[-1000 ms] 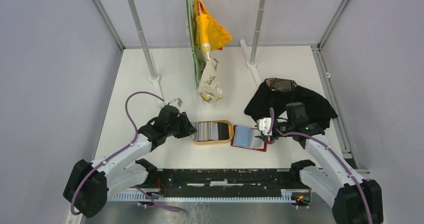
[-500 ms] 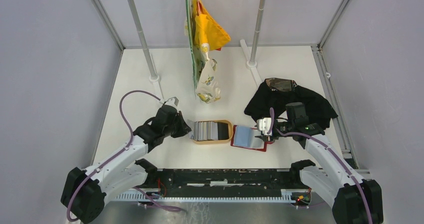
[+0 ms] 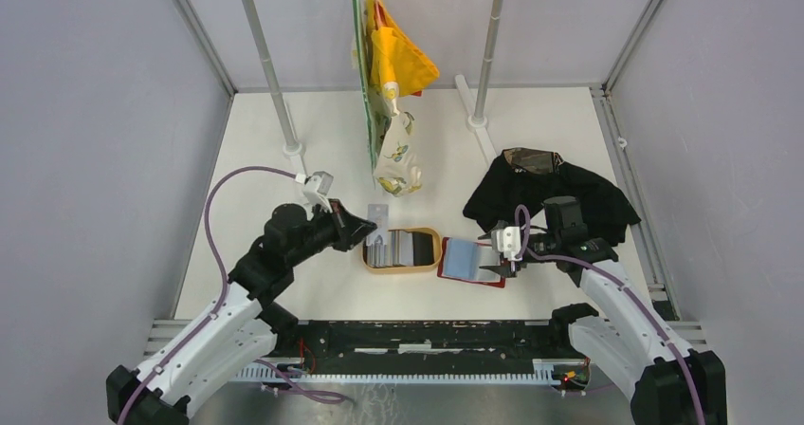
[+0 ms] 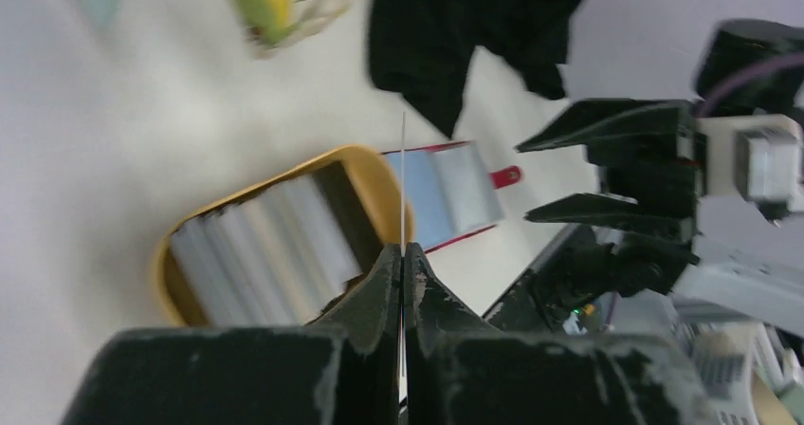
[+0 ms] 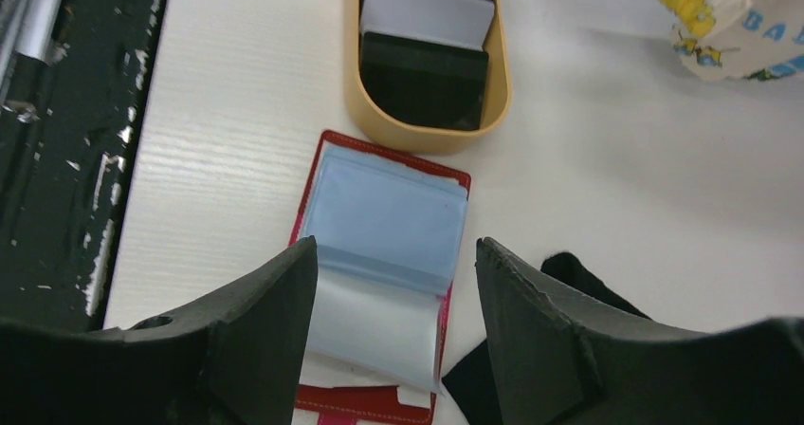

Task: Put the credit cards into the card holder
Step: Pick up the credit card from the storage box.

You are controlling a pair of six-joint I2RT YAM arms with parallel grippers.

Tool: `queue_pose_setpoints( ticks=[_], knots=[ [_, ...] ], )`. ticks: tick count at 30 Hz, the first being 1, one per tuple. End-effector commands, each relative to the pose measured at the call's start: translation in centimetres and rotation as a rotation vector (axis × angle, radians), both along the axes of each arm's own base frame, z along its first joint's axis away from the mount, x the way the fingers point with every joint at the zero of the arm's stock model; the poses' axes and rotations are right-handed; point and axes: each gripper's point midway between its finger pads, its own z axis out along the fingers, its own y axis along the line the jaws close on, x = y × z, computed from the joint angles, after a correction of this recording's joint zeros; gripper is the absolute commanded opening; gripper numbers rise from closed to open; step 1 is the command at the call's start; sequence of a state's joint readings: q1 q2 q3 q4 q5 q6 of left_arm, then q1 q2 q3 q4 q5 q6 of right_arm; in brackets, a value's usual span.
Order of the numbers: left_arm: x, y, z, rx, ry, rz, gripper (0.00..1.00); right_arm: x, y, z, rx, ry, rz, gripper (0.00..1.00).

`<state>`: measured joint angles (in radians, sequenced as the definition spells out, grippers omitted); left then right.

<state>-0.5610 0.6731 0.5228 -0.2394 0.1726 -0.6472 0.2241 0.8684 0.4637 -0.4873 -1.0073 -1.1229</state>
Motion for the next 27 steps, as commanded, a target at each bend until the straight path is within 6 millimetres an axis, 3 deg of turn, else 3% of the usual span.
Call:
queue_pose_setpoints(
  ticks=[1, 7, 12, 16, 20, 27],
  knots=[
    [-2.9, -5.8, 6.3, -0.278, -0.273, -0.322, 0.02, -2.1, 2.0, 3.1, 0.188, 0.02, 0.111, 0.69],
    [-4.2, -11.0, 8.1, -0.3, -0.475, -0.355, 0.02, -3.3, 2.9, 5.2, 0.297, 0.143, 0.163, 0.72],
    [-3.9, -13.1, 7.9, -0.362, -0.519, -0.365, 0.02, -4.8, 3.3, 7.4, 0.377, 0.198, 0.248, 0.85],
    [-4.4, -14.7, 8.1, -0.379, -0.553, -0.416, 0.02, -3.2, 3.2, 7.6, 0.353, 0.236, 0.159, 0.97],
    [-5.0, -15.9, 7.7, -0.363, -0.585, -0.461, 0.02, 0.0, 3.1, 8.3, 0.38, 0.322, -0.06, 0.98],
    [-5.4, -16.6, 6.4, -0.365, -0.608, -0.491, 0.02, -1.1, 3.5, 10.2, 0.437, 0.446, -0.019, 0.98]
  ],
)
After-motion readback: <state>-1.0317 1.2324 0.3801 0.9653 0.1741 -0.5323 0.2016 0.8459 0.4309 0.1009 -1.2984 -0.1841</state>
